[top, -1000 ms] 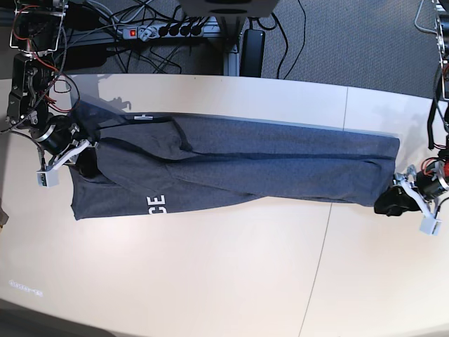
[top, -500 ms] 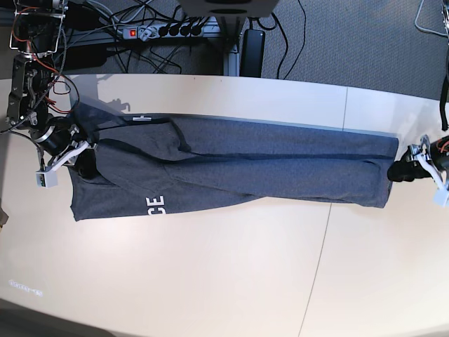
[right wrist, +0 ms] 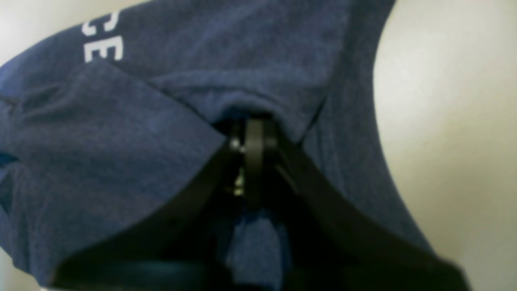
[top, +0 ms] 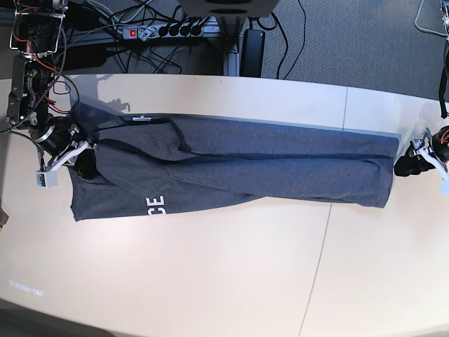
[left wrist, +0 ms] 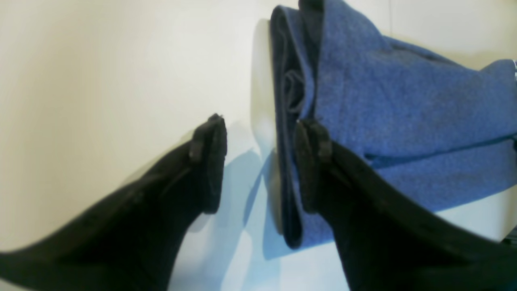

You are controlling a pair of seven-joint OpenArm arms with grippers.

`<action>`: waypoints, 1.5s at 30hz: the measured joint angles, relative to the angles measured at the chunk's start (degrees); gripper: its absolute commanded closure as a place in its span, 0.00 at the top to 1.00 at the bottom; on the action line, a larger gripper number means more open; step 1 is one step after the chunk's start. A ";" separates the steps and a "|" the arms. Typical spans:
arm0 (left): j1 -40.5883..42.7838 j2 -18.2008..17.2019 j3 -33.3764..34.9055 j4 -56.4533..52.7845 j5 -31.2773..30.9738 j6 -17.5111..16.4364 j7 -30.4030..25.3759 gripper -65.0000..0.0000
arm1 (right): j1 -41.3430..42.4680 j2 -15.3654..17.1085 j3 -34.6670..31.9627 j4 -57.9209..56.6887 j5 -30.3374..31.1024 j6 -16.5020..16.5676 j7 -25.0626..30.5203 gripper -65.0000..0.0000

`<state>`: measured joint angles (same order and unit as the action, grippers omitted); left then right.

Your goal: Fold the T-shirt properly

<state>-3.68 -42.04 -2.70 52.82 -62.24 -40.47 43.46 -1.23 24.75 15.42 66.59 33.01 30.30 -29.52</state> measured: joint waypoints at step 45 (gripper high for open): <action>-0.11 -3.85 0.07 -0.11 -16.57 0.04 13.46 0.60 | 0.00 0.00 0.00 0.00 0.02 0.00 -0.26 0.00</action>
<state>-3.79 -45.89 -2.63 52.71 -78.81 -40.42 56.93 -1.23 24.75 15.42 66.59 33.04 30.30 -29.78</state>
